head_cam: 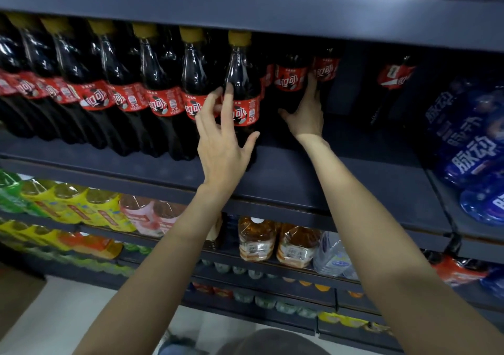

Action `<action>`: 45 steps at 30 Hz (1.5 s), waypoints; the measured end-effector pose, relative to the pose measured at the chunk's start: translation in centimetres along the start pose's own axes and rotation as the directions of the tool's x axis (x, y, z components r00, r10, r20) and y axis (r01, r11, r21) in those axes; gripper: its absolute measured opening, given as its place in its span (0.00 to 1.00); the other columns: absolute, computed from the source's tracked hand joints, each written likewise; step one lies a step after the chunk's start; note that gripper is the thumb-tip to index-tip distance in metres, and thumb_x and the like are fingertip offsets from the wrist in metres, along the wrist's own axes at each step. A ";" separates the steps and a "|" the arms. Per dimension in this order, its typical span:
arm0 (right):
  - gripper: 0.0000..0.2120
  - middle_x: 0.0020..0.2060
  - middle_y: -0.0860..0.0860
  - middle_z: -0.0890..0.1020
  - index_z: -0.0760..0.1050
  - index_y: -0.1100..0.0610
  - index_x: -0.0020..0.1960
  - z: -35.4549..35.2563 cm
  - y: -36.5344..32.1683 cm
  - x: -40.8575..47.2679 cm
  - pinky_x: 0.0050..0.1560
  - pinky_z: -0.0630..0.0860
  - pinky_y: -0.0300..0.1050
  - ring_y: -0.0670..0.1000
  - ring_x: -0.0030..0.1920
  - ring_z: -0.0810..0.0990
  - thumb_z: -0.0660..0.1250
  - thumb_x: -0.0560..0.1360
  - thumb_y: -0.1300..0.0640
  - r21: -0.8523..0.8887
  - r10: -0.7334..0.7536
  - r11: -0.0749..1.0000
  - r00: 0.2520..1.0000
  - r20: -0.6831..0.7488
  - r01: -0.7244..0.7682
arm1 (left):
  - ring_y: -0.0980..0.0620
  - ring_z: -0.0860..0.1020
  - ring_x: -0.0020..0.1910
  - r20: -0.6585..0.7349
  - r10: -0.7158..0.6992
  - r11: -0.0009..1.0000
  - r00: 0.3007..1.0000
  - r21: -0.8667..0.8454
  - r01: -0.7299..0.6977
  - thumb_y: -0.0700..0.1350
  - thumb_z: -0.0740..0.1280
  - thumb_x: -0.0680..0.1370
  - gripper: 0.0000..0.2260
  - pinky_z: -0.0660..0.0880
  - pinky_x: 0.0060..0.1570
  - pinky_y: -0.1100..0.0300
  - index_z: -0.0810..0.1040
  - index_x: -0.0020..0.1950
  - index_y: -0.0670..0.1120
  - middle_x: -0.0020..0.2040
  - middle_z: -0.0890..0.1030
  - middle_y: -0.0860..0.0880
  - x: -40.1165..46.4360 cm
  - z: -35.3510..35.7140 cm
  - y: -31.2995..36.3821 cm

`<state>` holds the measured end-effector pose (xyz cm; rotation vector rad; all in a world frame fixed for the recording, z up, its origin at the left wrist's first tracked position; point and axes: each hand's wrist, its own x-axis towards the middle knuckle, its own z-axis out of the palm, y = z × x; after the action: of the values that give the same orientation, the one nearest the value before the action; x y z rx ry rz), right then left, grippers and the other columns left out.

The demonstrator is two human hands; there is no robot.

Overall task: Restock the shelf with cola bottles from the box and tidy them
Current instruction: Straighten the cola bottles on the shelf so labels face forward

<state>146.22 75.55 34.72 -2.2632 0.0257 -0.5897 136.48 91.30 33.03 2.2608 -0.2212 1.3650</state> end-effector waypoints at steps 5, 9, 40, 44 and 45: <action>0.44 0.73 0.56 0.64 0.48 0.52 0.77 0.5 0.2 -0.2 0.64 0.68 0.51 0.58 0.70 0.67 0.72 0.71 0.57 -0.011 -0.012 1.000 1.000 -0.028 0.011 | 0.48 0.61 0.64 0.085 -0.007 1.000 0.996 0.029 0.005 0.46 0.78 0.66 0.43 0.74 0.45 0.62 0.57 0.74 0.41 0.69 0.58 0.46 -0.4 -0.3 0.0; 0.44 0.72 0.58 0.64 0.50 0.52 0.77 0.1 1.4 -0.3 0.66 0.69 0.54 0.59 0.69 0.68 0.73 0.70 0.54 0.102 -0.072 0.992 0.997 0.014 0.070 | 0.46 0.62 0.65 0.087 0.005 1.000 0.996 0.023 -0.007 0.46 0.75 0.70 0.40 0.78 0.50 0.57 0.55 0.75 0.43 0.72 0.57 0.44 -0.7 0.1 -0.2; 0.45 0.67 0.55 0.73 0.48 0.45 0.76 -1.4 0.6 -6.2 0.60 0.75 0.57 0.57 0.64 0.75 0.73 0.69 0.57 0.177 -0.068 0.981 0.995 -0.078 0.081 | 0.45 0.62 0.67 0.082 -0.035 0.999 0.996 -0.038 0.038 0.44 0.73 0.70 0.39 0.70 0.55 0.62 0.54 0.75 0.47 0.72 0.56 0.46 -1.1 0.6 -0.3; 0.45 0.69 0.54 0.71 0.46 0.45 0.76 0.0 -0.4 -5.7 0.62 0.73 0.56 0.57 0.65 0.73 0.72 0.71 0.56 0.198 -0.078 0.977 0.997 -0.023 0.081 | 0.44 0.62 0.66 -0.001 -0.015 0.999 1.000 -0.041 0.015 0.42 0.72 0.70 0.35 0.65 0.64 0.61 0.58 0.73 0.46 0.70 0.58 0.41 -1.4 0.9 -0.1; 0.45 0.70 0.54 0.70 0.46 0.45 0.76 0.0 -0.3 -5.6 0.62 0.73 0.55 0.57 0.66 0.73 0.72 0.71 0.55 0.202 -0.090 0.975 0.996 -0.010 0.090 | 0.44 0.62 0.65 -0.037 0.010 1.000 0.999 -0.028 -0.011 0.41 0.72 0.70 0.34 0.65 0.66 0.56 0.60 0.72 0.46 0.69 0.58 0.42 -1.4 1.0 0.1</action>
<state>141.16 76.88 32.65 -2.0741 -0.1320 -0.6127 136.55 90.61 31.47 2.2125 -0.2385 1.3995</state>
